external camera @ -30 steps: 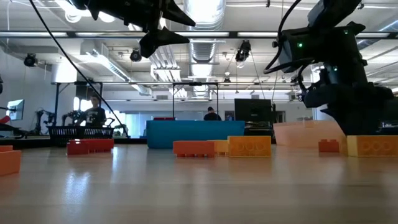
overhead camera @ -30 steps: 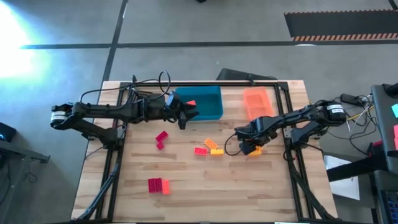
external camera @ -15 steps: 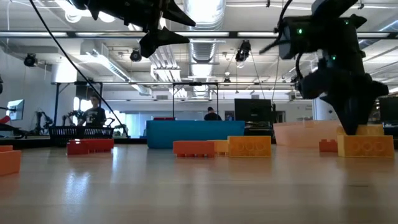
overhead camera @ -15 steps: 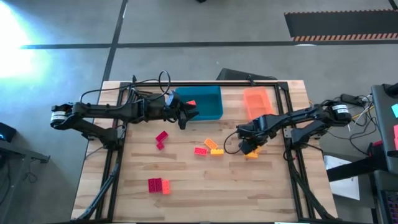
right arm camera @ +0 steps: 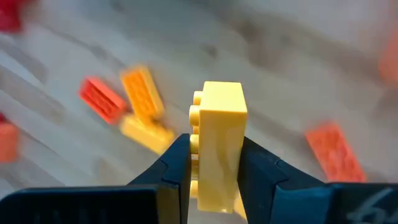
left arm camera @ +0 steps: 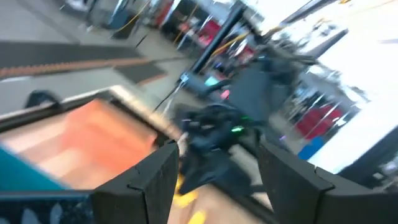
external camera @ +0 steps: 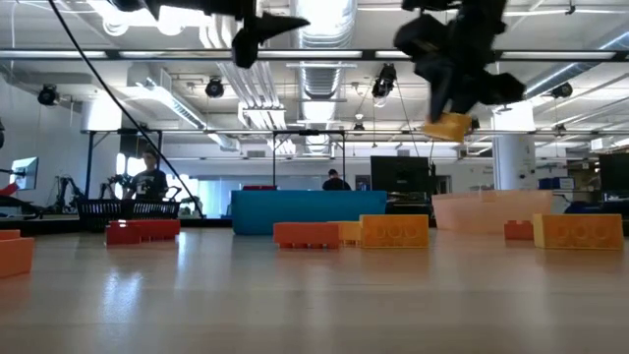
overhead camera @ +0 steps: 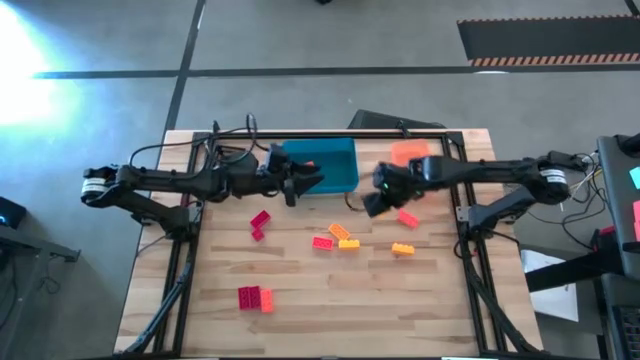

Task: Sort & place blocks by color
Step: Put the yellow game piece into the blue bin

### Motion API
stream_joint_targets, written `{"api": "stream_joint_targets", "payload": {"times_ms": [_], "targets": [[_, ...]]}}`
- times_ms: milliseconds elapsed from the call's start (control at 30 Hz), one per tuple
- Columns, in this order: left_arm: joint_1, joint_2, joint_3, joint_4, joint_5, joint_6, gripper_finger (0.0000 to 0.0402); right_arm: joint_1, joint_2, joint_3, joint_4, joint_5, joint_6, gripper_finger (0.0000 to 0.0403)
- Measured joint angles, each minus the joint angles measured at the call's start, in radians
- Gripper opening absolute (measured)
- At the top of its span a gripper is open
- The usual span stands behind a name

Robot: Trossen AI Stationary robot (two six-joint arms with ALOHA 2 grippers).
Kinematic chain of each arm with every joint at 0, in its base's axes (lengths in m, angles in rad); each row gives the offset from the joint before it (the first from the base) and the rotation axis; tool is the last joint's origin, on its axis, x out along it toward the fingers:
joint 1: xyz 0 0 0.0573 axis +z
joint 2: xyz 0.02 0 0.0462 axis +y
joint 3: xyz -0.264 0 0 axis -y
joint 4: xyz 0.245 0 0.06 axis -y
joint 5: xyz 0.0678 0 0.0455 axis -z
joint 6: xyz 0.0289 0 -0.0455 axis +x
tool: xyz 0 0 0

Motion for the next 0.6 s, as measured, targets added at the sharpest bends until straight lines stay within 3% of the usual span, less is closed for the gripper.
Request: {"api": "stream_joint_targets", "payload": {"times_ms": [200,600], "targets": [[-0.018,-0.037,-0.006,0.157,0.005,0.004,0.02,-0.113,0.159,0.216,0.005,0.002,-0.119,0.0084],[-0.017,-0.225,-0.008,0.16,0.007,0.063,0.02,-0.33,0.528,0.463,0.008,-0.103,-0.263,0.0083]]}}
